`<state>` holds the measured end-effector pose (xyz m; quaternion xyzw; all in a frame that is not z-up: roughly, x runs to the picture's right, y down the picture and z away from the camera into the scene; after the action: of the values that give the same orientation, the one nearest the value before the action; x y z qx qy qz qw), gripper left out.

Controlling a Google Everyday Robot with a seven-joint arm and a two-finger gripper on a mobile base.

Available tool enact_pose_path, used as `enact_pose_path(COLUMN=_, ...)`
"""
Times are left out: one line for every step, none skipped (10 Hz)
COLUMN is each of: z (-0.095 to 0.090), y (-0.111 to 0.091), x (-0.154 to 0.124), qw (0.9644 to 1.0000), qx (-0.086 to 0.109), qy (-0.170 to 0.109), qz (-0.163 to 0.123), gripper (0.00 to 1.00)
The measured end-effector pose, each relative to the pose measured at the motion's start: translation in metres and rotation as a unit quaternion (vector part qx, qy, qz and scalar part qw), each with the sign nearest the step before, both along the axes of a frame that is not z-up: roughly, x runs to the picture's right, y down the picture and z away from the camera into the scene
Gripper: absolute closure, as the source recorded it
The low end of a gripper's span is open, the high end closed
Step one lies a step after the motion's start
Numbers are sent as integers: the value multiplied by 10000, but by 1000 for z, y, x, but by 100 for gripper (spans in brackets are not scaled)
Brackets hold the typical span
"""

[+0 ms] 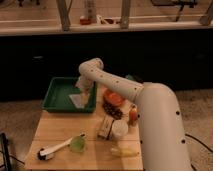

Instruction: Place towel in table surface

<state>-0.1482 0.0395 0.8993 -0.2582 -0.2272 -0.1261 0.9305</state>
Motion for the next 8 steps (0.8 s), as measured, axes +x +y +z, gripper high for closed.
enact_pose_path(z=1, y=1, x=-1, qw=10000, qx=-34, qy=7, qz=-16, gripper=20)
enact_pose_path(z=2, y=2, x=0, qw=10000, qx=-59, qy=19, qz=-19, gripper=20)
enact_pose_path(z=4, y=4, x=2, qw=9999, qx=-88, qy=64, qz=-24, gripper=20)
enact_pose_path(z=6, y=5, x=1, qw=9999, qx=-112, qy=99, qz=-30, gripper=20)
enact_pose_path(z=9, y=7, x=-3, qw=9998, qx=-139, qy=124, qz=-43, gripper=20)
enact_pose_path(z=11, y=9, x=-4, qw=9997, qx=-164, qy=157, qz=-43, gripper=20)
enact_pose_path(z=15, y=12, x=-3, qw=9996, qx=-182, qy=227, qz=-41, gripper=20)
enact_pose_path(z=17, y=13, x=-2, qw=9994, qx=-186, qy=294, qz=-28, gripper=20)
